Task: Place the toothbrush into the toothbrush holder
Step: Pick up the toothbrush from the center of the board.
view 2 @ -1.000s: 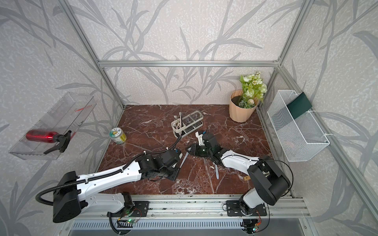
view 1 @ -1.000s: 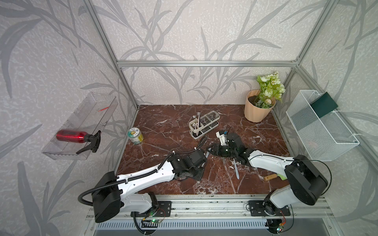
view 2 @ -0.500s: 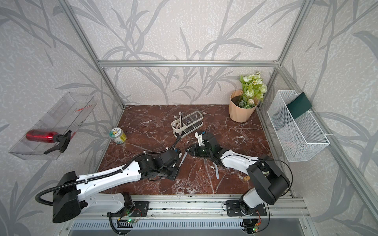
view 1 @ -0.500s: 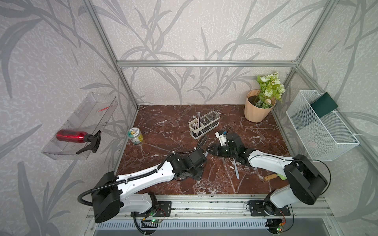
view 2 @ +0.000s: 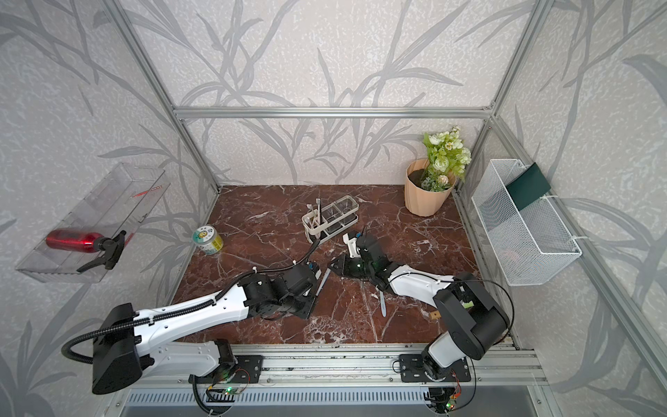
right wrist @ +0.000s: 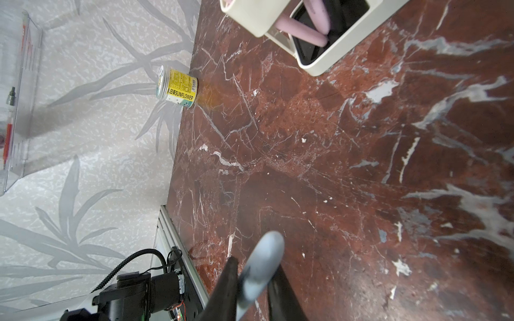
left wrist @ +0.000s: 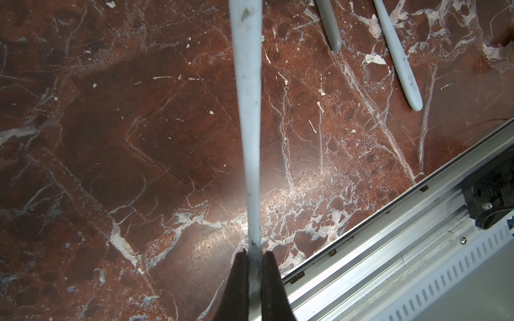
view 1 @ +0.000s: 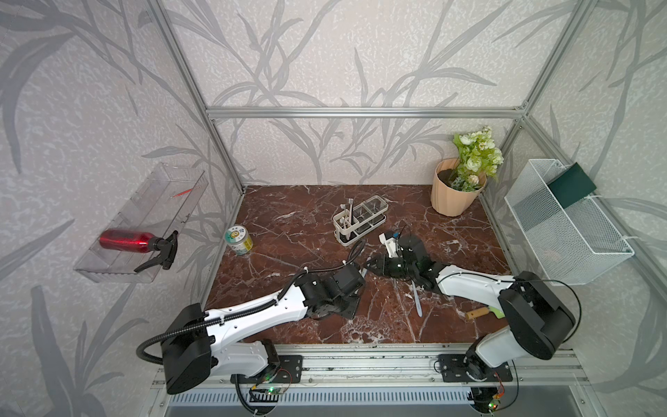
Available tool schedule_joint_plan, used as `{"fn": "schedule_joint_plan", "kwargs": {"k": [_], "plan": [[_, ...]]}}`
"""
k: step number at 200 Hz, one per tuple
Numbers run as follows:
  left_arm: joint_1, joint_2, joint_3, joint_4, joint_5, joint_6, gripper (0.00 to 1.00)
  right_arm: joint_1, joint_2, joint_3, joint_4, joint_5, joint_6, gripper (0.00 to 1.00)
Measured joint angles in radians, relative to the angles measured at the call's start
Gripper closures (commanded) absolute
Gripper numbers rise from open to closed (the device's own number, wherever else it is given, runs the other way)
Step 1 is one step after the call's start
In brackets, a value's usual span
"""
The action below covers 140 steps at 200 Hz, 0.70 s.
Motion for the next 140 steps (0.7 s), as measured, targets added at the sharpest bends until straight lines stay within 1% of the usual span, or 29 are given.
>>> {"fn": "schedule_joint_plan", "kwargs": {"k": [47,57,82,98,125,140], "plan": [[-0.004,-0.017,0.000,0.000,0.000,0.001,1.00,0.000,0.021,0.000,0.018,0.000,0.003,0.68],[-0.006,-0.023,0.000,0.001,0.000,0.001,1.00,0.000,0.024,0.000,0.023,0.000,0.006,0.68],[-0.008,-0.030,0.000,0.010,0.000,0.001,1.00,0.000,0.024,0.000,0.035,0.000,0.011,0.72],[-0.011,-0.030,0.000,0.015,0.000,0.001,1.00,0.000,0.024,-0.001,0.046,-0.001,0.013,0.78],[-0.012,-0.027,-0.001,0.017,0.001,0.000,1.00,0.002,0.020,-0.003,0.099,-0.024,0.067,0.87],[-0.012,-0.027,-0.002,0.016,-0.001,0.000,1.00,0.004,0.014,-0.003,0.112,-0.029,0.074,0.93]]}}
